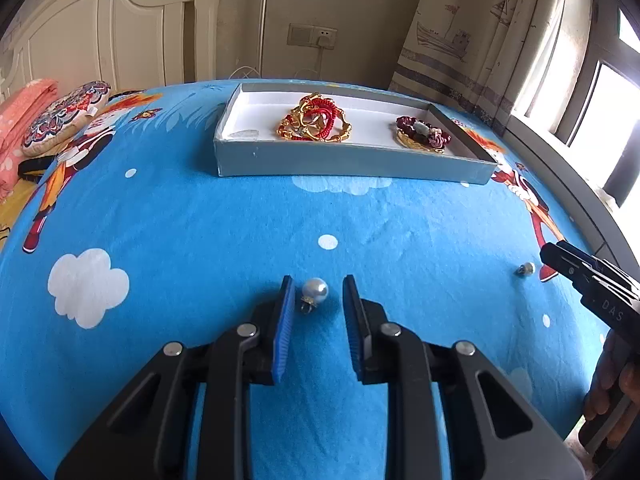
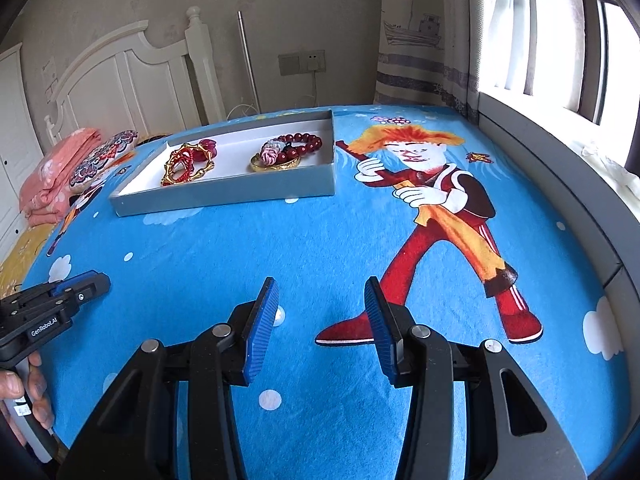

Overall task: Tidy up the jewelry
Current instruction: 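Grasp one pearl with the left tool while the right tool grasps the other pearl, then carry the pearl with the left tool while the right tool carries its pearl to the tray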

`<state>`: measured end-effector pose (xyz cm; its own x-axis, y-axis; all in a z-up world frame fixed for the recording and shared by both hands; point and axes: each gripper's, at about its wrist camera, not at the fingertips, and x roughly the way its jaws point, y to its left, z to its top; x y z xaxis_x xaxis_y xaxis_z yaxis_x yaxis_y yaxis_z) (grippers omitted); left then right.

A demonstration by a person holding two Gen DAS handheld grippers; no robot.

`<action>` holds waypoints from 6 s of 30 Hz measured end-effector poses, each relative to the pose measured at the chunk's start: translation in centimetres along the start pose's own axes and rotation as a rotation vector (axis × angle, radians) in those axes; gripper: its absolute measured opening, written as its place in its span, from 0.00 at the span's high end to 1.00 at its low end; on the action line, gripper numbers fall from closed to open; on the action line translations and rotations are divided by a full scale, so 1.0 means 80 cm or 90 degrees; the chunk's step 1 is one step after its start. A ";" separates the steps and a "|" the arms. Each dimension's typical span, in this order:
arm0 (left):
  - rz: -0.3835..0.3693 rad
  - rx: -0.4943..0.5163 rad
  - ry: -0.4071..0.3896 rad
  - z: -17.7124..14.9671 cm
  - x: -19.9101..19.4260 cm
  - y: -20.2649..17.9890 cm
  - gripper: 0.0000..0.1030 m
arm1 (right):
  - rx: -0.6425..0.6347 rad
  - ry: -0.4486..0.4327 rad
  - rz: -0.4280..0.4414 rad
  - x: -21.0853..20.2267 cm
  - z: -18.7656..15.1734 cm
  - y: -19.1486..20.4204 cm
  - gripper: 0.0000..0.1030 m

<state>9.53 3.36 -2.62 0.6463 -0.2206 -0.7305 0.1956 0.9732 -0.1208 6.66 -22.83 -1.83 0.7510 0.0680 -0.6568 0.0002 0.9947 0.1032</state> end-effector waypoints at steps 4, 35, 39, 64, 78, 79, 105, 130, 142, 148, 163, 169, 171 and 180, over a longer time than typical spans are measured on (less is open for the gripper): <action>0.010 0.018 0.004 0.003 0.002 -0.005 0.77 | -0.004 0.004 0.005 0.000 0.000 0.001 0.58; -0.001 0.045 0.006 0.001 0.005 -0.024 0.87 | -0.048 0.066 0.051 0.019 -0.006 0.023 0.84; -0.001 0.046 0.006 0.001 0.005 -0.024 0.87 | -0.050 0.064 0.054 0.019 -0.006 0.024 0.84; 0.037 0.028 -0.037 0.018 -0.013 -0.027 0.87 | -0.035 0.028 0.036 0.008 0.004 0.019 0.84; 0.045 0.025 -0.058 0.025 -0.024 -0.030 0.87 | -0.025 0.004 0.030 -0.003 0.014 0.018 0.84; 0.044 0.025 -0.061 0.026 -0.025 -0.031 0.87 | -0.024 0.003 0.031 -0.003 0.014 0.018 0.84; 0.054 0.027 -0.091 0.042 -0.039 -0.041 0.87 | -0.021 -0.032 0.023 -0.019 0.032 0.019 0.84; 0.064 0.049 -0.112 0.080 -0.040 -0.054 0.87 | -0.030 -0.054 0.019 -0.015 0.073 0.027 0.84; 0.069 0.044 -0.118 0.111 -0.029 -0.051 0.87 | -0.033 -0.057 0.016 -0.002 0.091 0.031 0.84; 0.066 0.046 -0.113 0.124 -0.019 -0.054 0.87 | -0.037 -0.060 0.019 0.006 0.108 0.038 0.84; 0.077 0.047 -0.106 0.153 0.014 -0.051 0.87 | -0.043 -0.063 0.022 0.034 0.144 0.056 0.84; 0.083 0.043 -0.106 0.167 0.028 -0.047 0.87 | -0.044 -0.064 0.020 0.048 0.159 0.061 0.84; 0.083 0.041 -0.105 0.171 0.034 -0.046 0.87 | -0.044 -0.065 0.019 0.053 0.165 0.063 0.84; 0.086 0.028 -0.095 0.190 0.063 -0.035 0.87 | -0.046 -0.060 0.019 0.081 0.179 0.072 0.84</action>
<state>23.45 -1.47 4.22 0.7706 -0.0991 -0.6295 0.1300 0.9915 0.0030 20.98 -17.79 5.20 0.8086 0.0933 -0.5809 -0.0679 0.9955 0.0655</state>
